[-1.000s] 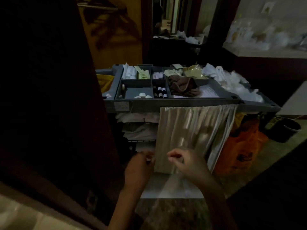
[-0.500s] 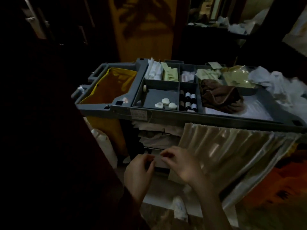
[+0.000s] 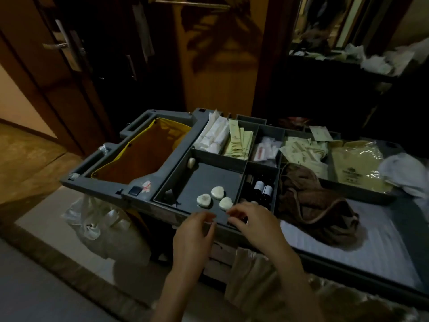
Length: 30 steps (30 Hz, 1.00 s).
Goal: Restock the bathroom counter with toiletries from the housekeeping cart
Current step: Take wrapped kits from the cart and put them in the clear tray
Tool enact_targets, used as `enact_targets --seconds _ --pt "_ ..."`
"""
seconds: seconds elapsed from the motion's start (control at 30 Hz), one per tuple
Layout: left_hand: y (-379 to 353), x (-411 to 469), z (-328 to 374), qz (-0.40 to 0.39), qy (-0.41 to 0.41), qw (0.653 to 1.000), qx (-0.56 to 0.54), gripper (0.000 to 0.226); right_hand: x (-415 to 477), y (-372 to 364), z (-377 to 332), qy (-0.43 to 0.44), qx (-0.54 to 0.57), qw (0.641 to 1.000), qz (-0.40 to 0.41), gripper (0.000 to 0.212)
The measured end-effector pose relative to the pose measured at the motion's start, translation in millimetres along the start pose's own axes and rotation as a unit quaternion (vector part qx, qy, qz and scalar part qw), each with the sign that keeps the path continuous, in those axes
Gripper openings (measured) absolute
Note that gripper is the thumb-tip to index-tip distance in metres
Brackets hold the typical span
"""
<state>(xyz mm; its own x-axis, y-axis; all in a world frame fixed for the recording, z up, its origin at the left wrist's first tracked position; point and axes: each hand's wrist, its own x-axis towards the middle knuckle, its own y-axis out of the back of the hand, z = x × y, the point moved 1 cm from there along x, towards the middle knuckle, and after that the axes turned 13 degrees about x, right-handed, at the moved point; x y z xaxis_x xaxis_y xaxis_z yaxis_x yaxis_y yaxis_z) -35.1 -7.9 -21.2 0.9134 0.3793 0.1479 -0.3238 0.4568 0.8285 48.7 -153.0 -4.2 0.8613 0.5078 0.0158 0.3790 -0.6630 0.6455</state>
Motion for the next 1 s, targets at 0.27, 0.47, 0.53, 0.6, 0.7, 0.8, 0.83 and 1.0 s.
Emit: enact_targets --seconds 0.27,0.47,0.53,0.6,0.7,0.8,0.83,1.0 --pt "-23 26 19 -0.02 0.01 0.999 0.04 0.022 23 15 35 -0.01 0.034 0.999 -0.029 0.016" --pt "-37 55 29 -0.03 0.009 0.999 0.025 0.021 40 26 47 -0.025 0.031 0.999 -0.016 0.015" --pt "-44 67 33 -0.042 -0.001 0.999 0.022 0.02 44 28 53 -0.041 0.03 0.999 -0.01 0.015" --pt "-50 79 36 -0.057 -0.011 0.998 0.02 0.018 49 29 58 -0.056 0.022 0.998 -0.002 0.015" --pt "-56 101 35 -0.073 -0.035 0.997 0.005 0.016 62 29 60 -0.071 0.012 0.997 0.011 0.016" --pt "-57 132 25 -0.081 -0.043 0.996 0.006 0.021 82 29 57 -0.065 0.011 0.998 0.025 0.017" --pt "-56 143 21 -0.08 -0.046 0.996 0.004 0.022 90 28 55 -0.062 0.008 0.998 0.029 0.017" --pt "-44 195 -10 -0.058 -0.05 0.997 0.01 0.022 133 19 42 -0.072 0.002 0.997 0.041 0.019"
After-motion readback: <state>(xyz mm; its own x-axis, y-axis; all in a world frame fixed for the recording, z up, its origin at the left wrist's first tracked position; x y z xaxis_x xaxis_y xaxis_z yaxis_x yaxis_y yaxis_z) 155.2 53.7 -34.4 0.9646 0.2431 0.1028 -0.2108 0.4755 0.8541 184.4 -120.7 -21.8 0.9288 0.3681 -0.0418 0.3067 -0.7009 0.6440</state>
